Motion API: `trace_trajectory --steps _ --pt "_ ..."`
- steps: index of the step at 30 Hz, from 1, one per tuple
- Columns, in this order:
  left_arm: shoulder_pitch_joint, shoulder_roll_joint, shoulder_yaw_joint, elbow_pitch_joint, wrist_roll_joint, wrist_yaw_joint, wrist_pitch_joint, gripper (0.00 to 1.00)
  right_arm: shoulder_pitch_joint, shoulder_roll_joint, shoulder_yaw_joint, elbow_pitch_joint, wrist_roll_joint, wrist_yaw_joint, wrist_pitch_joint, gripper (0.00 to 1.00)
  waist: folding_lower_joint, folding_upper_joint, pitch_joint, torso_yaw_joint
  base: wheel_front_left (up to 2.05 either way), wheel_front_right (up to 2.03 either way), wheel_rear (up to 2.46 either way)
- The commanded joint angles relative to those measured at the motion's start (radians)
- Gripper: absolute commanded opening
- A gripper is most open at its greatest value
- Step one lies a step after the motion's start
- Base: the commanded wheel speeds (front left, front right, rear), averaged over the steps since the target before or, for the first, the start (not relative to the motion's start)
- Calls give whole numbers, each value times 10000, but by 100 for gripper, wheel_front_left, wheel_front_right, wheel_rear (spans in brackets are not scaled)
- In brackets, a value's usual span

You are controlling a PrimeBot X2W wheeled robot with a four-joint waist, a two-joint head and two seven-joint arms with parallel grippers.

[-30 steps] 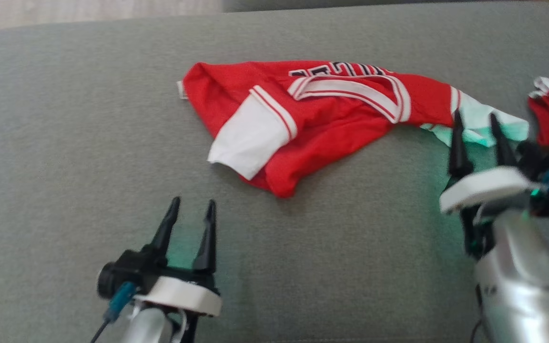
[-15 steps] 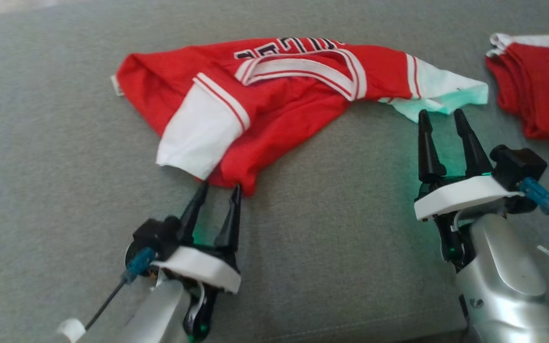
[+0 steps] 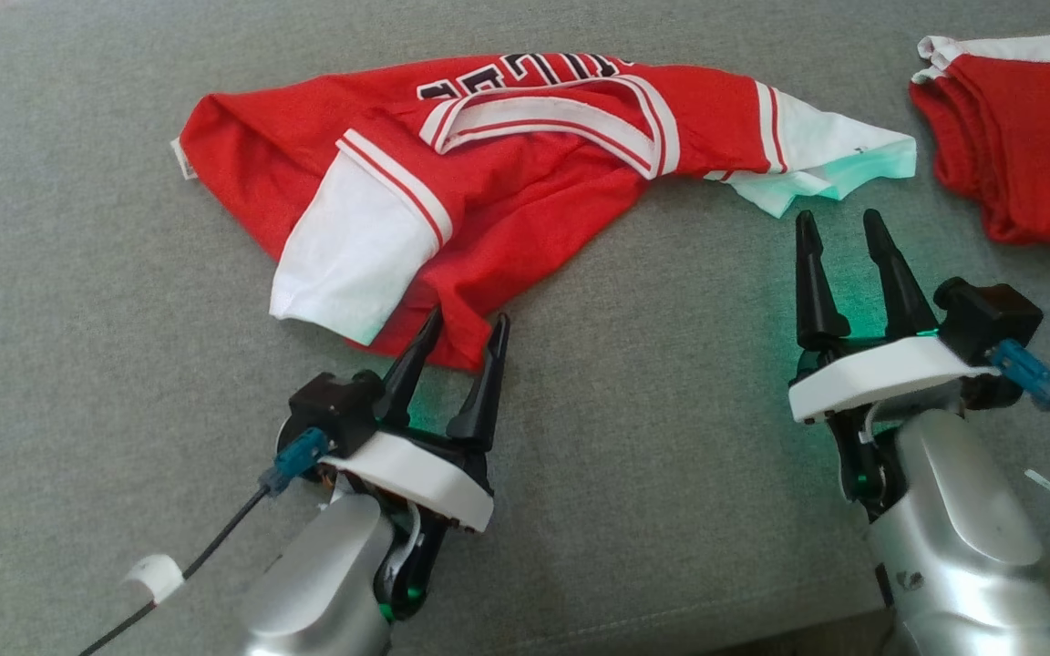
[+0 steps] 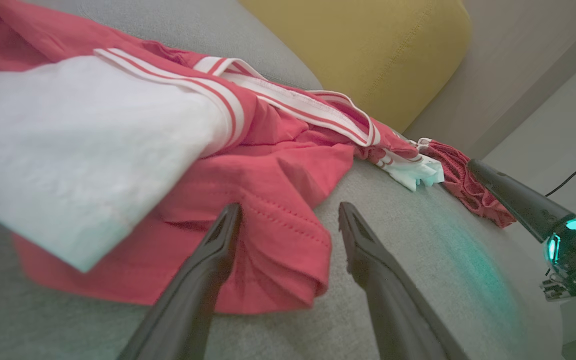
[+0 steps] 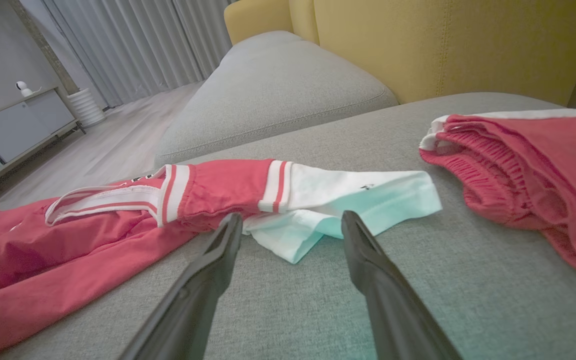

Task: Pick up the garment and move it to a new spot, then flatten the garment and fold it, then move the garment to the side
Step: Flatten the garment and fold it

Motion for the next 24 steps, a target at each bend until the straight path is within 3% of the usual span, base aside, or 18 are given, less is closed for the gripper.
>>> trace_trajectory --steps 1,10,18,24 --pt "-127 107 143 -24 -53 -68 -38 100 14 18 262 -244 72 4 -57 100 0 0 -1 6 0 0 0" --pt "29 19 101 579 395 -68 -38 100 14 18 266 -183 157 4 -57 100 0 0 3 34 0 0 0" --pt "690 -164 945 864 1486 -68 -38 100 85 18 198 -89 190 4 -57 100 0 0 -143 57 0 0 0" --pt "751 -253 973 885 1812 -69 -38 100 95 18 231 -49 267 4 -57 100 0 0 -186 23 0 0 0"
